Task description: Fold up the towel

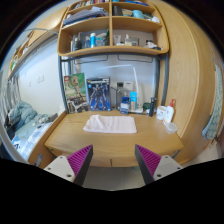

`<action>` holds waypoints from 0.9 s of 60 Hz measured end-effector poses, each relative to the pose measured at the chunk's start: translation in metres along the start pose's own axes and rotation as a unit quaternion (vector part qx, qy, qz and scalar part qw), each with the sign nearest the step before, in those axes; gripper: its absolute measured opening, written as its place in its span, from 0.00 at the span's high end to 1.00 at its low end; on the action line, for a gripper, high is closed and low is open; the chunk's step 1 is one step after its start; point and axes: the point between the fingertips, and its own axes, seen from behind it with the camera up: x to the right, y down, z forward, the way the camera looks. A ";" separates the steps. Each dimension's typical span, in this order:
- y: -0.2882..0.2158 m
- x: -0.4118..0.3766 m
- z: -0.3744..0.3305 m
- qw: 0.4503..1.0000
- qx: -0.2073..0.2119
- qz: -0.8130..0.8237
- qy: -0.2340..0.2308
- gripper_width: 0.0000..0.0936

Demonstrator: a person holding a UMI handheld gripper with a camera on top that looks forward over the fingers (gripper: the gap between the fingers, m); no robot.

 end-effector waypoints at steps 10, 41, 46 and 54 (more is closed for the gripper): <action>0.017 -0.031 0.048 0.999 -0.031 -0.014 -0.015 0.09; 0.017 -0.186 0.331 0.992 -0.113 -0.029 -0.043 0.10; -0.003 -0.188 0.377 0.993 -0.105 -0.037 -0.027 0.21; -0.014 -0.186 0.435 0.993 -0.110 -0.042 -0.001 0.33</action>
